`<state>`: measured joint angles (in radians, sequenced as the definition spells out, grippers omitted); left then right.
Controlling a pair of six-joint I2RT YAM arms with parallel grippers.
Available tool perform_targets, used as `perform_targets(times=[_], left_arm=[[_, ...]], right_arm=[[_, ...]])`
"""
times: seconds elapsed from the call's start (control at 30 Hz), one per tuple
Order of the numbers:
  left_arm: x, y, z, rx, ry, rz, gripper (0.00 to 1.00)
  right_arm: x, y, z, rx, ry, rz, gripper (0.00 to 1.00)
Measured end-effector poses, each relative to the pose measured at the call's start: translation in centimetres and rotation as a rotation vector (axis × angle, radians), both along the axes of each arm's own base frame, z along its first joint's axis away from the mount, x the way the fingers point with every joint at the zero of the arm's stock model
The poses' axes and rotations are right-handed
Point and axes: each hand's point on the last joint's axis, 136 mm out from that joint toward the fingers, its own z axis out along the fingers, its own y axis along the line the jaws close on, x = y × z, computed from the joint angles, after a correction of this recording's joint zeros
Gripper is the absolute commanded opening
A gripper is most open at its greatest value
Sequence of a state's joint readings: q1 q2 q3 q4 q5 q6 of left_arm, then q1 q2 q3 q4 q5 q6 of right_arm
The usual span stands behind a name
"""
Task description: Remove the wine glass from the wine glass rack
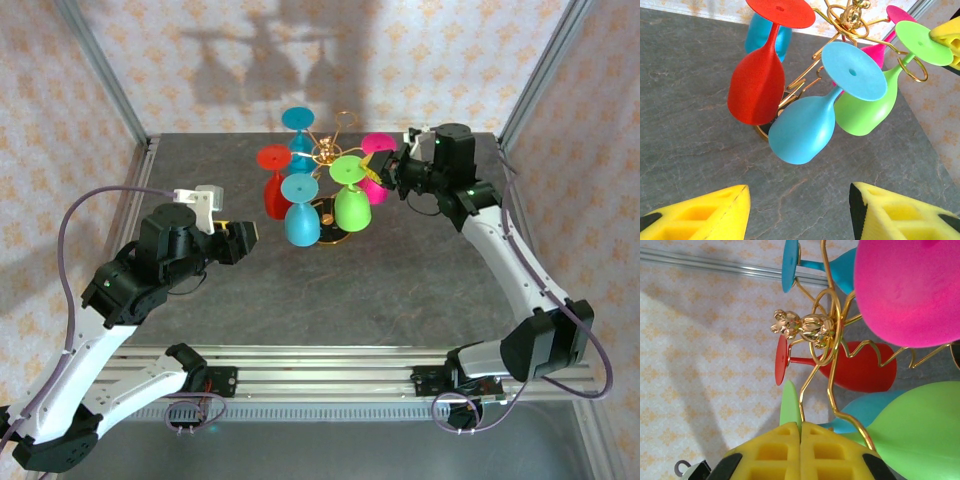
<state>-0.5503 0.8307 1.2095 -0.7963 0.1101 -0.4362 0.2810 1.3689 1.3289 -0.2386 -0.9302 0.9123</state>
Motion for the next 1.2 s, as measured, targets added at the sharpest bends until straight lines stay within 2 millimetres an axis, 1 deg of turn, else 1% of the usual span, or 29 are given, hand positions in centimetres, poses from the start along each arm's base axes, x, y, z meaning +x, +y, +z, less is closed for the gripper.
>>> perform_targets(times=[0.17, 0.47, 0.7, 0.87, 1.07, 1.2], left_arm=[[0.1, 0.1, 0.0, 0.003, -0.002, 0.007, 0.56], [0.1, 0.2, 0.0, 0.008, -0.005, 0.011, 0.56], [0.1, 0.2, 0.0, 0.015, -0.008, 0.007, 0.56], [0.1, 0.2, 0.0, 0.018, -0.010, 0.005, 0.56], [0.1, 0.2, 0.1, 0.017, -0.011, 0.005, 0.56], [-0.2, 0.4, 0.3, 0.010, -0.022, 0.006, 0.56]], right_arm=[[0.8, 0.0, -0.2, -0.007, 0.006, -0.013, 0.00], [1.2, 0.3, 0.8, -0.002, -0.011, -0.013, 0.00], [1.4, 0.6, 0.3, -0.005, 0.001, -0.005, 0.00], [1.3, 1.3, 0.0, -0.008, 0.008, 0.011, 0.00], [0.6, 2.7, 0.4, -0.014, -0.012, 0.052, 0.00], [0.2, 2.9, 0.2, -0.023, -0.006, 0.063, 0.00]])
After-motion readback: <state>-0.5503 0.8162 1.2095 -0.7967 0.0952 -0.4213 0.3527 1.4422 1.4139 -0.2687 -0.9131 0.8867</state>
